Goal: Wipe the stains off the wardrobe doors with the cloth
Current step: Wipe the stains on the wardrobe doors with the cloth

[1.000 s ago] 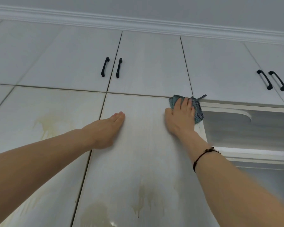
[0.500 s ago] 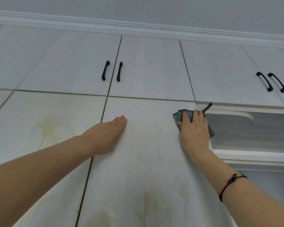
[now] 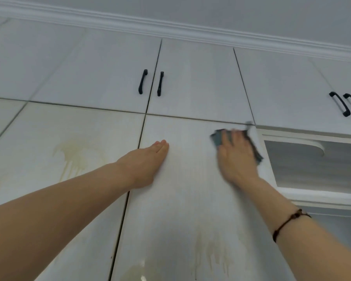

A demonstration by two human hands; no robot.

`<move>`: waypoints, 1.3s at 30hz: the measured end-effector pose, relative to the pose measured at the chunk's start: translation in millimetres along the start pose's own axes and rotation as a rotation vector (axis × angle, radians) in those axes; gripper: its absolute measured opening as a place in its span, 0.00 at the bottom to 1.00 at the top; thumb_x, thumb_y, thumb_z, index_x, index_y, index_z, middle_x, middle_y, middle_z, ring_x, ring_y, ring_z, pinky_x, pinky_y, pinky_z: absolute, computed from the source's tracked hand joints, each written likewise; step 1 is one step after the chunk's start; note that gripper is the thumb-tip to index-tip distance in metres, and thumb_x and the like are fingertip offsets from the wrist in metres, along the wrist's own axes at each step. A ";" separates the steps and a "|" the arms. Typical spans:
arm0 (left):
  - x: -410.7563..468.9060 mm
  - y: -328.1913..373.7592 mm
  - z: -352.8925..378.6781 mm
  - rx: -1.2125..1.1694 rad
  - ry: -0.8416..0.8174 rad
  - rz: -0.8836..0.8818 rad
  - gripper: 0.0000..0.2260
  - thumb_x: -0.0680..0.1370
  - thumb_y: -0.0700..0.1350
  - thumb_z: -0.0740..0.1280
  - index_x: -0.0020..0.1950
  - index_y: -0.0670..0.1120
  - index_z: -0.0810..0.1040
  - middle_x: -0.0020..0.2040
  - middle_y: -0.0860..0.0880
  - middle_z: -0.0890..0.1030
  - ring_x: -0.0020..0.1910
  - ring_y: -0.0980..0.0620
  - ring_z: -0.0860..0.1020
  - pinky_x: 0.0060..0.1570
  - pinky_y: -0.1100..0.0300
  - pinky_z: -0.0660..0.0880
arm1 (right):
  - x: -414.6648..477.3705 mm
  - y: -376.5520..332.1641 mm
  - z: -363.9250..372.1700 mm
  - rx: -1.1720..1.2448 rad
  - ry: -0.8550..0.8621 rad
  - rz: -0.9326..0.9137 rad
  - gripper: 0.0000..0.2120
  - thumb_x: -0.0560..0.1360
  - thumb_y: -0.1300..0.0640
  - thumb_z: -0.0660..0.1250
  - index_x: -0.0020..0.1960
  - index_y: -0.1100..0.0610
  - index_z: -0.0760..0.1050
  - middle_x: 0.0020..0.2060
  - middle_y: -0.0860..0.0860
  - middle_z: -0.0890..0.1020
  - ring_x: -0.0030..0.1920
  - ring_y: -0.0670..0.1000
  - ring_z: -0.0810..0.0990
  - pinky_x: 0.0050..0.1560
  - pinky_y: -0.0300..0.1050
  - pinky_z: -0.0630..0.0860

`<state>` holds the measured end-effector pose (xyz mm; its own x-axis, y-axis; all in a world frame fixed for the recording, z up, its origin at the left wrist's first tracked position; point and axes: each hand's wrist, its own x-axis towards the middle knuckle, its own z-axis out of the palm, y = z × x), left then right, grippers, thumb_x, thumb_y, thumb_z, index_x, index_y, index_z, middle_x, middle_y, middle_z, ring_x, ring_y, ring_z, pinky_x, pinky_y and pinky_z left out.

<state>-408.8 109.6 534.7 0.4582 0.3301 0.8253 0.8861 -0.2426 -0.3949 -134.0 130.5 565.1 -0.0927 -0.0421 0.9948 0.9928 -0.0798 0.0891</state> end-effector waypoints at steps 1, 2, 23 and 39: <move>-0.5 -0.9 0.4 -0.003 -0.008 0.005 0.41 0.76 0.31 0.58 0.82 0.46 0.37 0.82 0.50 0.40 0.81 0.53 0.48 0.75 0.57 0.60 | 12.3 3.3 -0.5 0.043 -0.024 0.204 0.29 0.81 0.54 0.44 0.80 0.62 0.57 0.78 0.63 0.60 0.78 0.63 0.57 0.77 0.61 0.56; -1.6 -3.9 -0.2 0.005 -0.011 0.010 0.41 0.76 0.30 0.58 0.82 0.46 0.38 0.82 0.50 0.40 0.81 0.54 0.48 0.75 0.56 0.60 | 23.5 -7.3 -0.6 0.081 -0.049 0.318 0.29 0.82 0.51 0.43 0.82 0.60 0.52 0.80 0.62 0.56 0.80 0.61 0.52 0.79 0.59 0.50; -16.7 -43.6 16.3 0.237 0.296 -0.038 0.16 0.75 0.35 0.58 0.61 0.45 0.75 0.57 0.46 0.77 0.50 0.45 0.77 0.40 0.55 0.66 | 68.1 -175.0 3.1 0.153 -0.181 -0.617 0.27 0.84 0.53 0.48 0.82 0.56 0.51 0.82 0.53 0.52 0.81 0.53 0.48 0.80 0.50 0.46; -8.9 -51.2 0.5 0.279 0.208 -0.044 0.11 0.75 0.33 0.58 0.52 0.43 0.76 0.38 0.46 0.70 0.39 0.44 0.72 0.37 0.55 0.66 | 104.6 -113.0 20.1 -0.009 0.042 -0.126 0.26 0.79 0.54 0.50 0.76 0.59 0.62 0.71 0.57 0.70 0.73 0.60 0.66 0.74 0.56 0.62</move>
<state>-458.2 119.6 547.3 0.4204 0.1347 0.8973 0.9028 0.0363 -0.4285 -254.4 155.1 660.1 -0.2199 -0.0724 0.9728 0.9724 -0.0958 0.2127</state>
